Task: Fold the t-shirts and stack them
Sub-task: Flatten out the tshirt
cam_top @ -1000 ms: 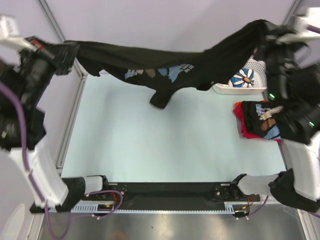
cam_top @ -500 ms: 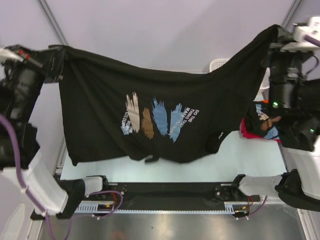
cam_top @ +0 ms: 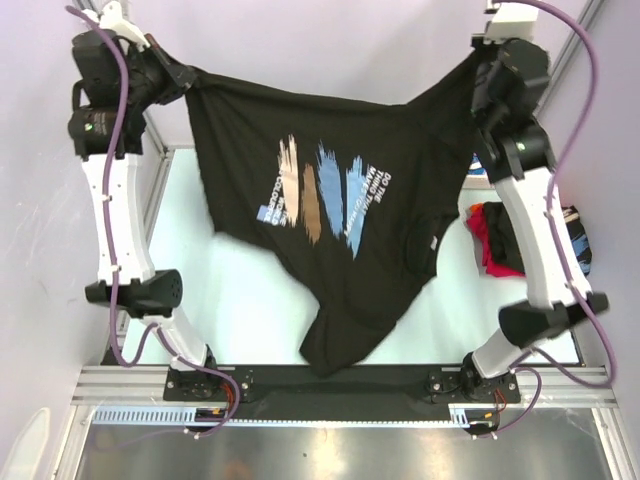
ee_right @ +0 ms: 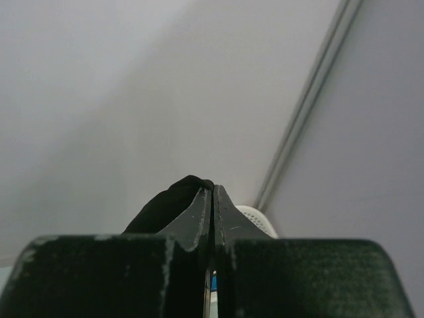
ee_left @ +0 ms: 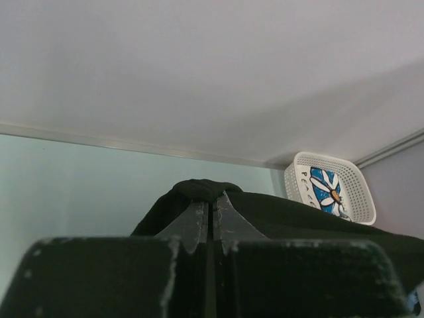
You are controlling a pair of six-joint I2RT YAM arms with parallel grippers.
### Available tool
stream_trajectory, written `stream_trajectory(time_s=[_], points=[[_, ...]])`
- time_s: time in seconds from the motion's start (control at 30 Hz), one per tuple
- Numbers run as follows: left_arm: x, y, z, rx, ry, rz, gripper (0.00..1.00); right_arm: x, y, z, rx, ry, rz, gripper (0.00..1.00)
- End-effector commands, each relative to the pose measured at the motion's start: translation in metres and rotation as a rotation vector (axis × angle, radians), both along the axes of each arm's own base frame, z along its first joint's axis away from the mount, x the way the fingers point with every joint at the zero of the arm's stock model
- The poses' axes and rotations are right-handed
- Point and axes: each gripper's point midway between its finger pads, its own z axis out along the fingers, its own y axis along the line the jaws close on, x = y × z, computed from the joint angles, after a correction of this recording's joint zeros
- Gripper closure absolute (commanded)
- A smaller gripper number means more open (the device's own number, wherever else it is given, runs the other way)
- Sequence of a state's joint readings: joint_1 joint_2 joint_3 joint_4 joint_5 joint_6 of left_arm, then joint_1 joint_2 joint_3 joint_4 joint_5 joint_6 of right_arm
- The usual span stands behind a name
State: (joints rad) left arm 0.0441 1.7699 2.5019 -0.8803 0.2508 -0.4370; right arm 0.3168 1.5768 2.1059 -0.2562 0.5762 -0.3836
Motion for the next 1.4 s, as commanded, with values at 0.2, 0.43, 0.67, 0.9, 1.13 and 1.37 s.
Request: stream_trajectory(time_s=[0.2, 0.43, 0.67, 0.9, 1.13, 1.37], points=[[-0.022, 0.000, 0.114, 0.000, -0.389, 0.003, 1.00, 0.031, 0.017, 0.043, 0.141, -0.158, 0.122, 1.00], [-0.070, -0.014, 0.139, -0.007, -0.449, -0.064, 1.00, -0.029, 0.027, 0.086, 0.113, -0.247, 0.148, 1.00], [-0.114, -0.025, 0.119, 0.006, -0.383, -0.085, 1.00, -0.084, 0.033, 0.055, 0.069, -0.138, 0.136, 1.00], [-0.183, -0.032, 0.090, 0.044, -0.312, -0.088, 1.00, -0.162, 0.015, 0.048, 0.069, -0.093, 0.115, 1.00], [-0.254, -0.018, 0.125, 0.094, -0.409, -0.038, 1.00, -0.216, -0.011, 0.088, 0.064, -0.152, 0.109, 1.00], [-0.284, -0.017, 0.145, 0.054, -0.496, -0.037, 1.00, -0.228, -0.005, 0.108, 0.059, -0.178, 0.176, 1.00]])
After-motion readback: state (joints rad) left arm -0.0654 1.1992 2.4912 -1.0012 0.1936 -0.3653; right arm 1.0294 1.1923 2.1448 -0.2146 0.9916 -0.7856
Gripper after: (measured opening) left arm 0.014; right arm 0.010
